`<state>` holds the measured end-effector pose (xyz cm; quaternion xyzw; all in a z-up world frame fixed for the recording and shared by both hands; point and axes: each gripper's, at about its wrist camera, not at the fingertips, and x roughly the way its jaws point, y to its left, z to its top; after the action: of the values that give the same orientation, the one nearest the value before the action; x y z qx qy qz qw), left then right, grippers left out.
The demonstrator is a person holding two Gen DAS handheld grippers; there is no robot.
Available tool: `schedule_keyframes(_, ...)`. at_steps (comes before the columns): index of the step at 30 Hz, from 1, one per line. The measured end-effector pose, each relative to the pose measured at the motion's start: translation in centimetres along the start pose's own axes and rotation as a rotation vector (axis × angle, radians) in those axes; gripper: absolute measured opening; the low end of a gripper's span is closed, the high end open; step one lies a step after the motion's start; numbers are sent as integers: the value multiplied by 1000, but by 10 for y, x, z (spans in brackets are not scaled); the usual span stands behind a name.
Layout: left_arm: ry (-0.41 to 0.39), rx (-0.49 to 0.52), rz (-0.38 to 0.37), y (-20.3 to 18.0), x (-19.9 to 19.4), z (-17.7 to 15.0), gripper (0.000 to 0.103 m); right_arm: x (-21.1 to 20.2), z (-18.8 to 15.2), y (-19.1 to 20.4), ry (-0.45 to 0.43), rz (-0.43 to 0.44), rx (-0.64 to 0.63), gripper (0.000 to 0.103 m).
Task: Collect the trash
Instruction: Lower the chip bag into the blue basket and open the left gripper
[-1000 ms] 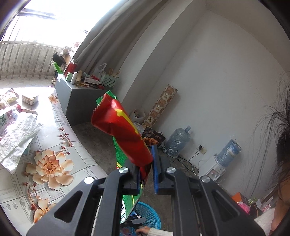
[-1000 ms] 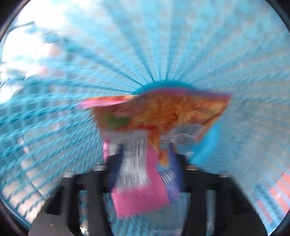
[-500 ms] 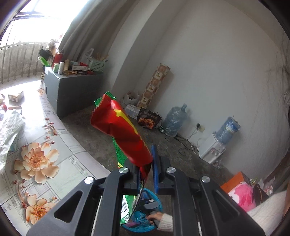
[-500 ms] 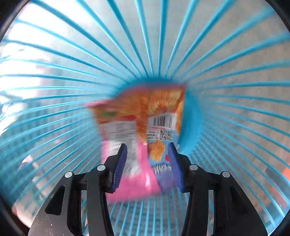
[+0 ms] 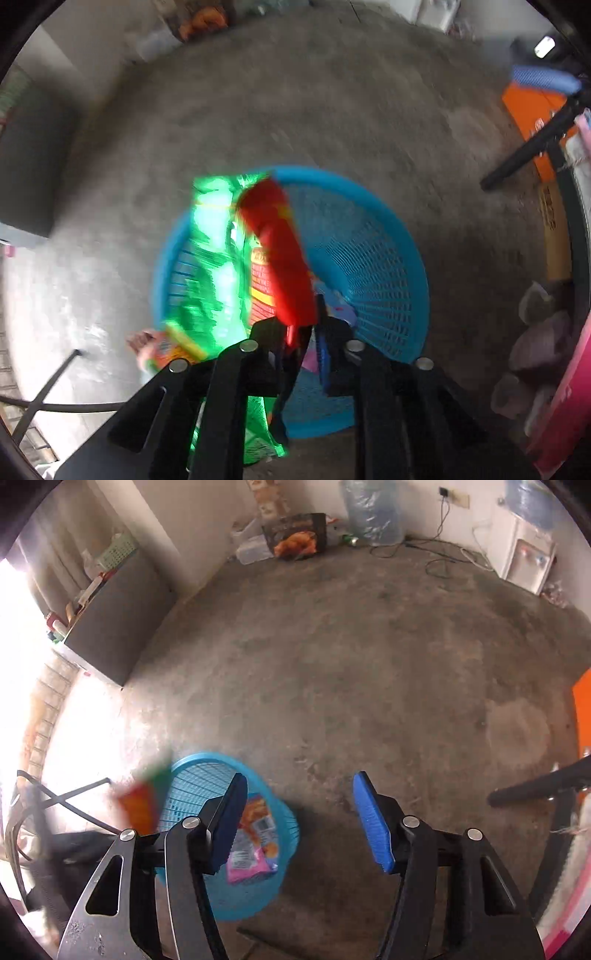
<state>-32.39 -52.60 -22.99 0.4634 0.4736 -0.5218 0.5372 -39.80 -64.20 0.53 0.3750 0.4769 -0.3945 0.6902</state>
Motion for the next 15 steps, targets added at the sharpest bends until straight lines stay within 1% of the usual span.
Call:
schedule_keyframes(1,32,-18,-22,2,21,4,20,0,2,-4,6,4,11,57)
schedule_keyframes(2,79,-59,-55,8,38,8,38,6,1,-8,13,7,22,57)
schedule_keyframes(3,121,-121,-115,18,47,9,51,3,-11,-35,14,11,33,57)
schedule_keyframes(4,117,-214,-197,33,46,6,51,-8,-15,-43,15,17,38,57)
schedule_keyframes(5,95,-301,-305,48,39,3,57,-2,-19,-44,15,20,35,57)
schedule_keyframes(6,81,-374,-418,62,31,-2,66,-3,-19,-43,14,21,24,57)
schedule_keyframes(7,74,-434,-516,73,21,-7,67,-8,-23,-45,10,19,10,57)
schedule_keyframes(8,58,-471,-588,81,8,-14,67,-4,-23,-39,7,16,-13,57)
schedule_keyframes(9,24,-480,-622,86,-9,-20,67,6,-23,-30,7,17,-48,57)
schedule_keyframes(11,-87,-453,-573,91,-56,-34,67,18,-25,-9,31,28,-125,57)
schedule_keyframes(13,-201,-403,-491,89,-106,-53,67,46,-36,18,106,54,-217,57)
schedule_keyframes(15,-295,-386,-415,87,-155,-69,66,80,-51,43,209,71,-321,57)
